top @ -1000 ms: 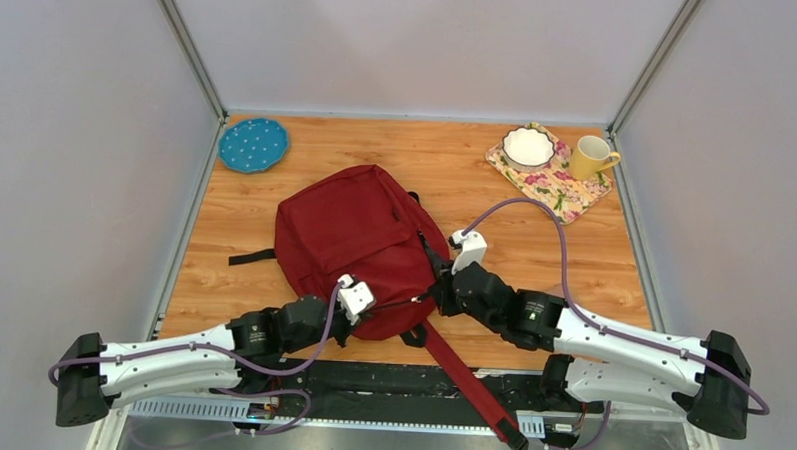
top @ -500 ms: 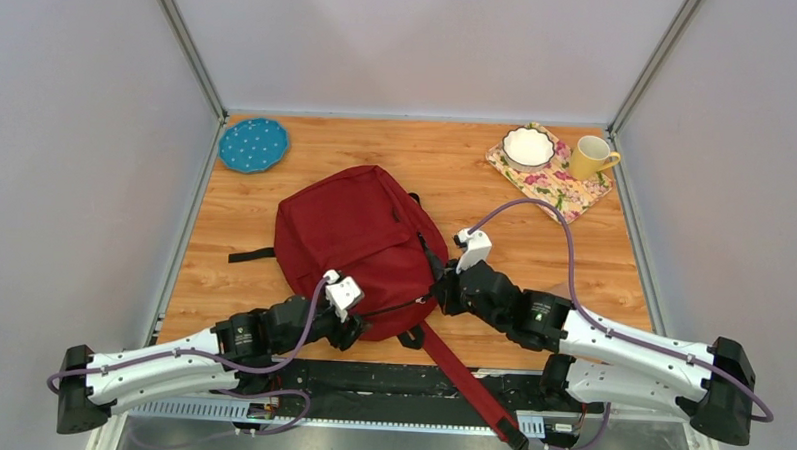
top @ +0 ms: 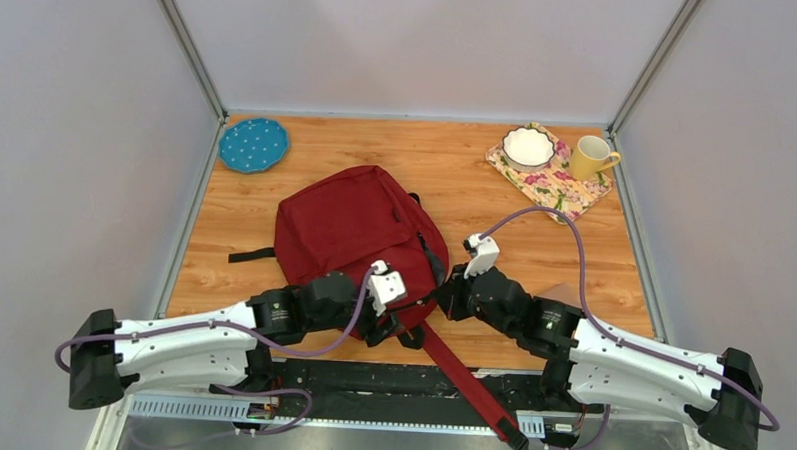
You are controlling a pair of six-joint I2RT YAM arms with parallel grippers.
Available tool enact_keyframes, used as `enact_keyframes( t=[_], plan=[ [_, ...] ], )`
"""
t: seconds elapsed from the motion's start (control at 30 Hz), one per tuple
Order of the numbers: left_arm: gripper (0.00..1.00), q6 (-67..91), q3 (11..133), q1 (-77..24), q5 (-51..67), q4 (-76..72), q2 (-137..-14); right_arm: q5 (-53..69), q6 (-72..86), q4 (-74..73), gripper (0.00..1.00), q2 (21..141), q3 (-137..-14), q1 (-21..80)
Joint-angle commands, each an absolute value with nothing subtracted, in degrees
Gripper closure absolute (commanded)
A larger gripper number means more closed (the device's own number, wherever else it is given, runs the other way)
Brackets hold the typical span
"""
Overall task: Pack the student bag
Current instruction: Zip the student bag at the center of the board.
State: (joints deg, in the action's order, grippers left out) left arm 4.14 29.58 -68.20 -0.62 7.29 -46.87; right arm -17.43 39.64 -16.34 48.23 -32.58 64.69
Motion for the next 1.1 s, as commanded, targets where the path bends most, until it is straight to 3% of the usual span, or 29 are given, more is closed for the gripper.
enact_keyframes(
  t=[0.0, 0.2, 0.23, 0.27, 0.33, 0.37, 0.47, 0.7, 0.93, 1.0, 1.07],
  plan=[
    [0.25, 0.79, 31.99, -68.29, 3.69, 4.75, -54.47, -16.79, 41.39, -13.10, 1.00, 46.85, -31.55, 64.51],
    [0.26, -2.11, 31.02, -68.29, 0.19, 1.67, -60.46, -16.61, 41.84, -12.57, 1.00, 45.44, -30.94, 64.51],
    [0.34, -2.11, 31.90, -68.38, -1.39, 2.80, -60.99, -16.79, 41.84, -12.57, 1.00, 45.35, -31.02, 64.42],
    [0.49, -2.28, 32.34, -68.29, -1.75, 3.51, -61.43, -16.96, 41.84, -12.66, 1.00, 45.53, -31.20, 64.51],
    [0.62, -1.33, 33.04, -68.38, -2.81, 5.79, -62.14, -18.71, 42.01, -13.44, 1.00, 45.96, -31.38, 64.42],
    [0.79, -0.97, 32.87, -68.38, -2.81, 6.50, -62.05, -19.68, 42.10, -13.71, 1.00, 46.14, -31.46, 64.42],
    [1.00, 1.31, 30.42, -68.29, -0.89, 8.52, -60.65, -24.77, 41.40, -13.97, 1.00, 46.84, -31.81, 64.34],
    [1.00, 10.09, 19.00, -68.38, 3.08, 10.46, -51.17, -24.88, 39.11, -14.15, 1.00, 48.95, -35.07, 57.49],
    [1.00, 14.15, 12.22, -68.38, -2.72, 14.94, -39.56, -19.61, 37.27, -11.25, 1.00, 50.18, -36.12, 52.12],
    [0.87, 15.11, 12.30, -68.29, -4.21, 14.77, -36.92, -16.72, 37.00, -8.98, 1.00, 50.36, -35.51, 52.29],
    [0.63, 16.08, 13.18, -68.38, -5.44, 14.68, -35.60, -10.40, 37.53, -7.13, 1.00, 50.71, -34.11, 52.21]
  ],
)
